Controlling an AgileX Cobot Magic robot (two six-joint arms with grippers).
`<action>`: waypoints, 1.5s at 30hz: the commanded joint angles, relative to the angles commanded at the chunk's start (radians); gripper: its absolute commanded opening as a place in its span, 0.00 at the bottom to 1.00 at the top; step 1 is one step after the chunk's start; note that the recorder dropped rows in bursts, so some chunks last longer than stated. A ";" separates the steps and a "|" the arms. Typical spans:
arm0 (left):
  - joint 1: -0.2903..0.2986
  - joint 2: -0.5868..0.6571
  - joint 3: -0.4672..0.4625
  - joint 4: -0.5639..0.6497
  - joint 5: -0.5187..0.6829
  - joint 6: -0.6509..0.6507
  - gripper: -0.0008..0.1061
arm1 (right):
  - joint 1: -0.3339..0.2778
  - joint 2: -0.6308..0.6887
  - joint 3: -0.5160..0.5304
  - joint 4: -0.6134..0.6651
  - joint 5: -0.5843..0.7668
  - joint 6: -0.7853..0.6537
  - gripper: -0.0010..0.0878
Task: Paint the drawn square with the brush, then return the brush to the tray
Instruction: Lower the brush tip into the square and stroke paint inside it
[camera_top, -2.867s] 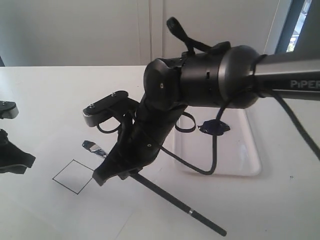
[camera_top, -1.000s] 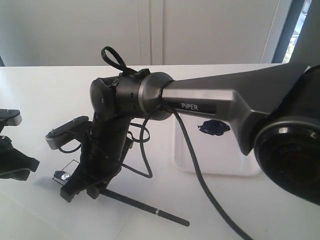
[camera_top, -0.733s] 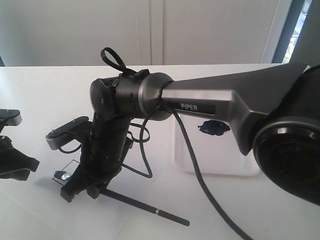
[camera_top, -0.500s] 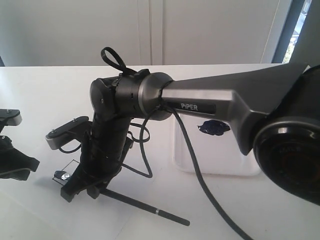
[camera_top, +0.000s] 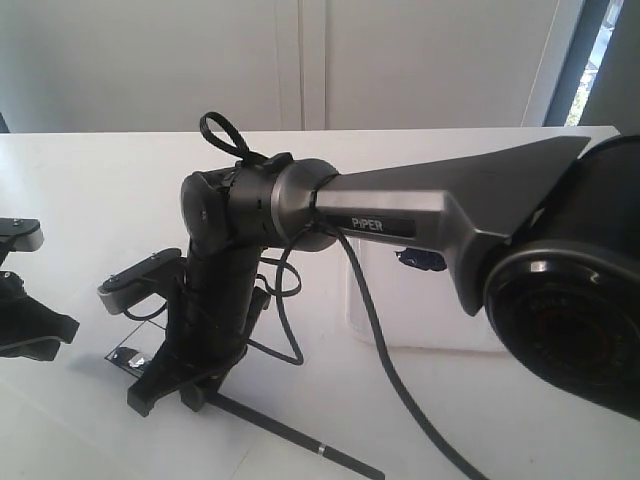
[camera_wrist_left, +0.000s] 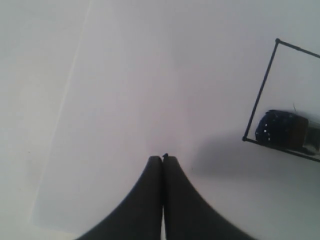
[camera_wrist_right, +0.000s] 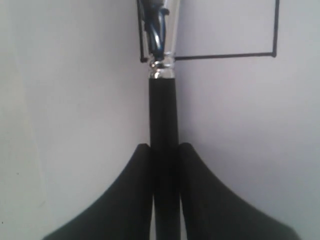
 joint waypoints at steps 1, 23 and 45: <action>0.000 0.000 0.000 0.000 0.000 0.000 0.01 | 0.000 0.000 0.000 0.000 0.000 0.000 0.01; 0.000 0.082 0.000 -0.032 0.033 -0.002 0.01 | 0.000 0.000 -0.011 -0.059 -0.015 0.072 0.01; 0.000 0.082 0.000 -0.024 0.038 -0.002 0.01 | -0.027 0.000 -0.064 -0.114 0.020 0.116 0.01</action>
